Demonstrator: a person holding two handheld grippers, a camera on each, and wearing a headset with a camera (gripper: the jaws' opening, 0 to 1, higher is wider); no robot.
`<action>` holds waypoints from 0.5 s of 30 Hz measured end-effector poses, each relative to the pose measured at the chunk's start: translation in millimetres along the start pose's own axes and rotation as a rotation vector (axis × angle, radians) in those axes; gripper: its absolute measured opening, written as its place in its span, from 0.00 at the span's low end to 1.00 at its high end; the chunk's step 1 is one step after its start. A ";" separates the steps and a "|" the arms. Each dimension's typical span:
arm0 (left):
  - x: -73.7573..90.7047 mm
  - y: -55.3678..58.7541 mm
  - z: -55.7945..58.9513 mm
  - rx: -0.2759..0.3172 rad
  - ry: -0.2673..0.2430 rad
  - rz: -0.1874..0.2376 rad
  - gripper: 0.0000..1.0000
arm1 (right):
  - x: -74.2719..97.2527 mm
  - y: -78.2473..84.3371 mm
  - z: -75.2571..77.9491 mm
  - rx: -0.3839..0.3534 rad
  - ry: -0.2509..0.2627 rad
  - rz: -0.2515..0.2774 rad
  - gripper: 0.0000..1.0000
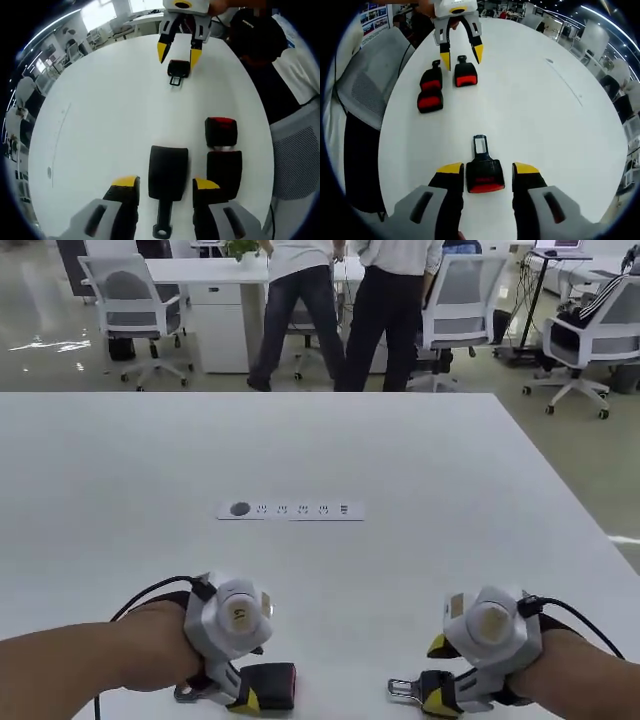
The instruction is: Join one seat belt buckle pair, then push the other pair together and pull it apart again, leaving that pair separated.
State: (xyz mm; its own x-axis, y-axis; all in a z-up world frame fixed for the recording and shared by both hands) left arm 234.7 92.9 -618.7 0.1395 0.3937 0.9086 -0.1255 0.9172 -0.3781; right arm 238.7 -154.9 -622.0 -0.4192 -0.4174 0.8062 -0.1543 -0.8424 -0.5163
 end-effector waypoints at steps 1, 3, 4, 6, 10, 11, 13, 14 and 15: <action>0.7 -1.9 3.0 0.002 0.008 -0.005 0.42 | 0.4 1.9 0.1 0.004 -0.007 -0.004 0.36; -1.1 -1.3 2.6 -0.013 0.016 -0.016 0.42 | 2.9 4.9 -3.6 0.030 -0.024 -0.015 0.36; -3.0 -0.2 1.4 -0.012 0.021 -0.019 0.41 | 3.2 5.8 -3.1 0.028 -0.029 -0.017 0.36; -4.7 -0.2 0.7 -0.019 0.027 -0.025 0.41 | 2.3 8.0 -2.6 0.028 -0.042 -0.020 0.35; -9.4 4.5 -3.2 -0.023 0.028 -0.046 0.41 | 3.8 11.8 -5.4 0.068 -0.073 -0.042 0.34; -10.3 5.5 -4.9 -0.018 0.028 -0.047 0.41 | 3.3 12.9 -5.2 0.062 -0.085 -0.044 0.33; -11.0 6.2 -4.1 -0.014 0.028 -0.050 0.39 | 2.2 13.5 -4.3 0.049 -0.089 -0.044 0.33; -11.3 7.3 -3.9 -0.015 0.029 -0.057 0.38 | -0.6 15.9 -1.3 0.047 -0.095 -0.046 0.33; -12.7 9.6 -5.2 -0.010 0.029 -0.065 0.38 | -1.4 16.4 -2.7 0.045 -0.099 -0.048 0.33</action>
Point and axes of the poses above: the centre of the closed fingertips' face, and the gripper's own axes: x roughly backward along the fingers, z roughly to its right, y roughly out of its underside, the point moved 5 cm from there along x, roughly backward along the fingers, and after that the axes turned 15 degrees about y, right-handed, at the moved point
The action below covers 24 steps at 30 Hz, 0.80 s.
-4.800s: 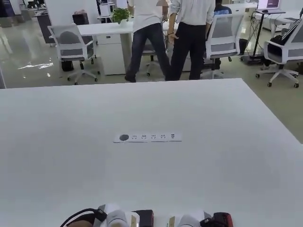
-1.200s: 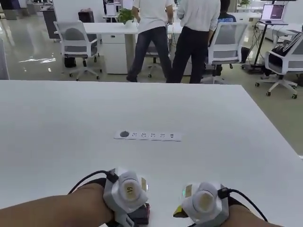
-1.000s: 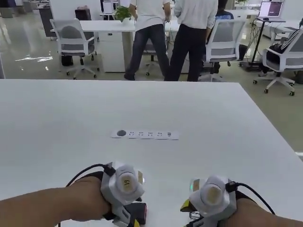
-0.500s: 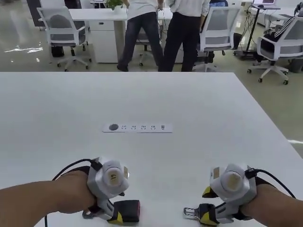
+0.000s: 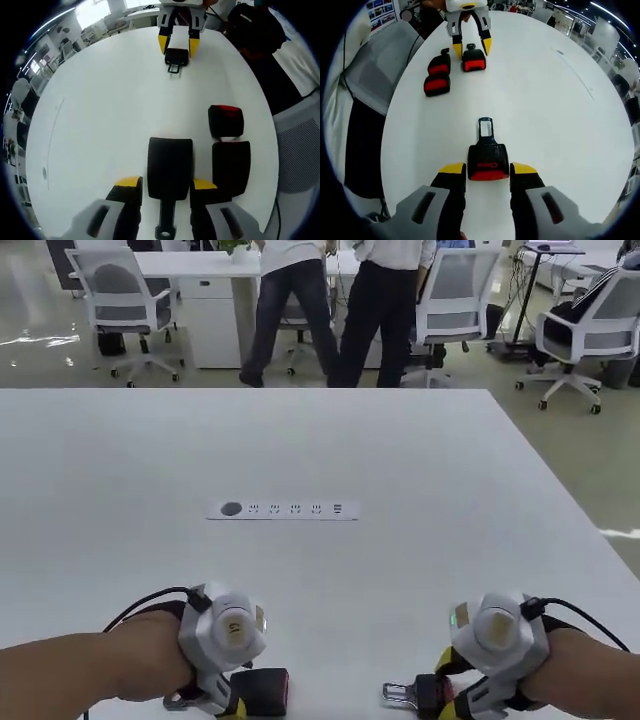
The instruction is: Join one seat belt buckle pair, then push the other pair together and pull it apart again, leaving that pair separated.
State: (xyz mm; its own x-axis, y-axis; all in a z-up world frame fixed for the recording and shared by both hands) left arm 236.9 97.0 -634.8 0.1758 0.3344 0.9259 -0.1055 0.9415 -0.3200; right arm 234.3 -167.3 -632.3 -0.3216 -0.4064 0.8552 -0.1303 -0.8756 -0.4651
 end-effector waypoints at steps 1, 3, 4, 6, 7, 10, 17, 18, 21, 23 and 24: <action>-0.9 2.2 -0.2 0.004 0.002 -0.006 0.36 | -1.2 0.6 -0.2 -0.005 0.000 -0.006 0.33; -2.3 6.2 0.8 0.005 0.008 -0.018 0.35 | -7.4 5.7 1.8 0.001 0.007 -0.031 0.32; -0.9 4.8 2.5 0.009 0.021 -0.001 0.33 | -8.6 7.2 1.9 -0.001 0.007 -0.036 0.33; -2.8 7.4 -2.2 0.000 0.014 -0.006 0.33 | -9.0 8.7 1.8 -0.004 0.000 -0.030 0.33; -3.4 7.4 -2.1 -0.006 0.018 -0.007 0.33 | -2.8 4.9 3.1 -0.002 -0.005 -0.022 0.33; -4.0 6.0 -0.3 -0.011 0.018 -0.009 0.33 | -2.6 4.7 1.8 0.014 -0.011 -0.019 0.32; -5.7 6.6 -1.6 -0.009 0.030 -0.010 0.32 | -5.7 7.0 -0.3 0.045 -0.017 -0.019 0.32; -5.8 6.8 -1.4 -0.004 0.033 -0.007 0.32 | -6.1 6.8 -0.6 0.045 -0.020 -0.020 0.32; -5.7 5.7 0.0 -0.007 0.036 -0.008 0.32 | -7.6 6.4 0.0 0.055 -0.027 -0.023 0.32; -5.7 5.0 -0.9 -0.008 0.040 -0.016 0.32 | -8.7 6.9 0.8 0.058 -0.029 -0.021 0.32; -5.8 4.3 -0.9 -0.009 0.043 -0.020 0.32 | -9.2 7.0 1.4 0.057 -0.031 -0.021 0.32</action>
Point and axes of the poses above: the centre of the closed fingertips' face, and the gripper's own axes: x roughly backward along the fingers, z roughly to its right, y roughly out of its underside, the point moved 5 cm from there along x, roughly backward along the fingers, and after that the axes turned 15 degrees about y, right-handed, at the moved point
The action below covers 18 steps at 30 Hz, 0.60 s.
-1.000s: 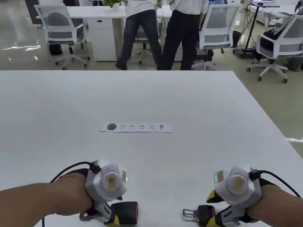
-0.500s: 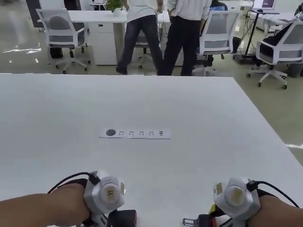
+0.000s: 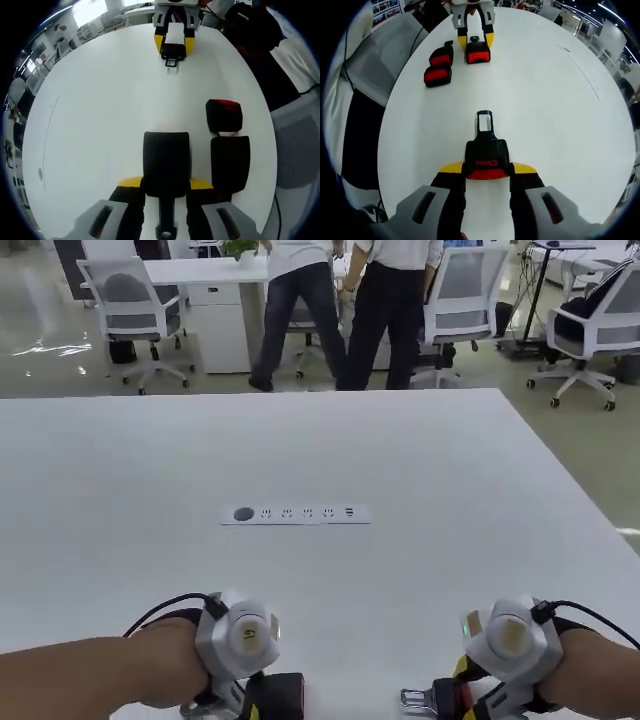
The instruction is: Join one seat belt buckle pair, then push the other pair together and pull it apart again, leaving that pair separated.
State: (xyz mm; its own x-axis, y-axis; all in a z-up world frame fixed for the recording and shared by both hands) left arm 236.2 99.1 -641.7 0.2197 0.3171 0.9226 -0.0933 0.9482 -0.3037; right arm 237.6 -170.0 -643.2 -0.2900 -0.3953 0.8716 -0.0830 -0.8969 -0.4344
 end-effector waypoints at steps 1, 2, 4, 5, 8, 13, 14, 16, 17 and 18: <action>-0.5 0.2 -1.2 0.000 0.004 -0.005 0.32 | -0.3 0.0 0.2 0.001 0.000 0.001 0.32; -0.8 0.4 -1.8 0.001 0.006 -0.008 0.32 | -0.5 -0.2 -0.2 0.001 -0.001 0.002 0.32; -0.4 0.0 0.3 -0.004 0.007 -0.017 0.32 | -0.5 -0.6 -1.1 0.001 0.001 0.004 0.32; -0.5 -0.1 0.6 -0.005 0.007 -0.018 0.32 | -0.5 -0.6 -1.2 0.001 0.001 0.004 0.32; -0.1 -3.0 4.1 -0.015 0.006 -0.026 0.32 | -1.1 0.1 -1.0 -0.025 0.008 0.010 0.32; 0.0 -2.9 3.9 -0.016 0.002 -0.021 0.32 | -1.5 -1.9 -3.1 -0.023 0.004 -0.001 0.32; 0.2 -2.8 4.0 -0.014 0.001 -0.021 0.32 | -1.8 -2.2 -2.6 -0.020 0.006 -0.009 0.32; 0.2 -2.1 2.9 -0.012 0.000 -0.021 0.32 | -1.0 -4.7 -4.9 -0.011 0.008 -0.018 0.32; 0.5 -1.9 2.4 -0.009 0.001 -0.021 0.32 | -0.7 -5.7 -5.8 -0.016 0.010 -0.019 0.32; 0.7 -1.6 2.0 -0.009 0.002 -0.021 0.32 | -0.9 -6.0 -5.1 -0.017 0.012 -0.016 0.32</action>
Point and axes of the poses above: the centre of the closed fingertips' face, and the gripper's own axes: x roughly backward along the fingers, z roughly to its right, y roughly out of its underside, the point moved 5 cm from there along x, roughly backward along the fingers, and after that the axes turned 15 degrees about y, right-handed, at the moved point
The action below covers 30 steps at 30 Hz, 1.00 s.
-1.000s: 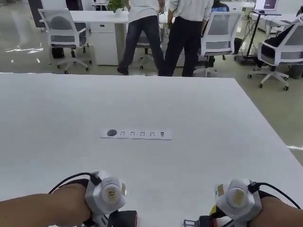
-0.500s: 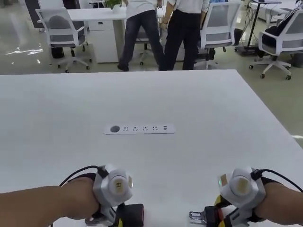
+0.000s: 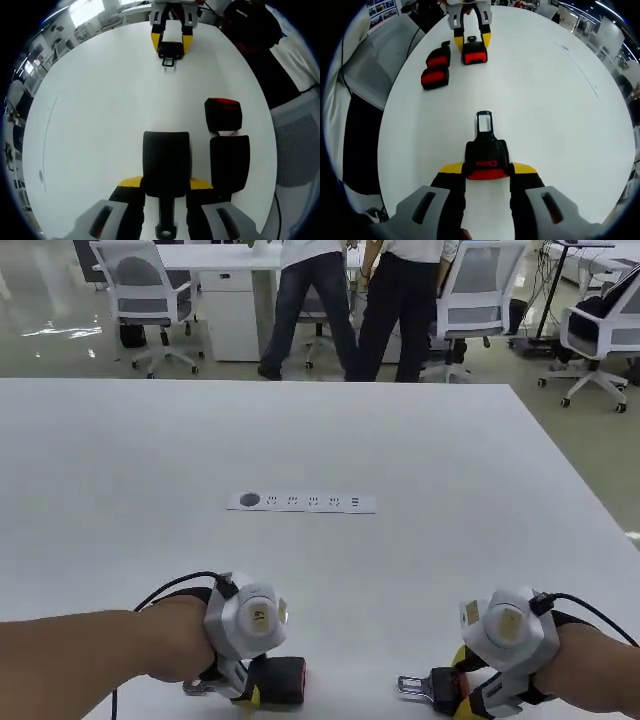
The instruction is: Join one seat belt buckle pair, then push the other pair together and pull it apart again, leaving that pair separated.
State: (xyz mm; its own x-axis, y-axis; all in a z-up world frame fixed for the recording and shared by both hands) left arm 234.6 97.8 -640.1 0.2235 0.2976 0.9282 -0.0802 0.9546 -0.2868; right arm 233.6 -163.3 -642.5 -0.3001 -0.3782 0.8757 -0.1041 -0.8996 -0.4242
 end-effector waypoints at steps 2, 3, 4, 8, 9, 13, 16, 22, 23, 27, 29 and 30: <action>-0.3 -0.1 -0.7 0.000 0.003 -0.002 0.32 | -1.3 -1.8 0.5 -0.005 0.003 0.007 0.32; -0.5 -0.4 -0.9 0.000 0.005 -0.003 0.32 | -3.2 -3.1 1.7 -0.004 0.006 0.008 0.32; -0.8 -0.7 -1.2 0.000 0.007 -0.006 0.32 | -3.6 -5.0 -0.1 -0.004 0.008 0.010 0.32; 0.2 -0.5 -1.3 -0.006 0.009 -0.011 0.32 | -6.6 -17.2 -7.9 0.008 0.007 0.019 0.32; -0.3 0.7 -2.3 -0.003 0.009 -0.008 0.32 | -7.5 -19.9 -8.9 0.012 0.007 0.023 0.32; -1.4 2.9 -4.9 0.000 0.007 0.004 0.31 | -12.1 -35.4 -15.8 0.014 0.009 0.038 0.32; -2.2 3.6 -5.8 -0.003 0.006 0.007 0.31 | -18.4 -47.4 -18.4 0.024 -0.002 0.053 0.32; -3.4 3.5 -6.7 -0.007 0.008 -0.008 0.31 | -29.3 -71.1 -21.0 0.032 -0.011 0.079 0.32; -3.2 3.5 -6.6 -0.007 0.008 -0.008 0.31 | -29.9 -72.7 -21.6 0.034 -0.013 0.081 0.32; -3.1 3.2 -5.1 -0.005 0.006 -0.004 0.31 | -37.2 -89.3 -27.1 0.034 -0.019 0.096 0.32; -3.0 2.9 -4.6 -0.004 0.005 -0.002 0.31 | -41.4 -95.3 -26.8 0.049 -0.020 0.098 0.32; -3.0 2.9 -4.6 -0.004 0.006 0.000 0.31 | -42.5 -98.0 -28.6 0.049 -0.020 0.098 0.32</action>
State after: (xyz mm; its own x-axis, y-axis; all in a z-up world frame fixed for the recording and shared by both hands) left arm 238.2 99.7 -644.8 0.2296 0.2976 0.9267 -0.0764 0.9547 -0.2877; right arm 229.4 -52.8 -644.7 -0.2873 -0.4684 0.8355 -0.0290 -0.8676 -0.4964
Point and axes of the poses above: the centre of the closed fingertips' face, and the gripper's own axes: x roughly backward along the fingers, z roughly to its right, y roughly out of its underside, the point moved 5 cm from there along x, roughly backward along the fingers, and after that the axes turned 15 degrees about y, right-handed, at the moved point
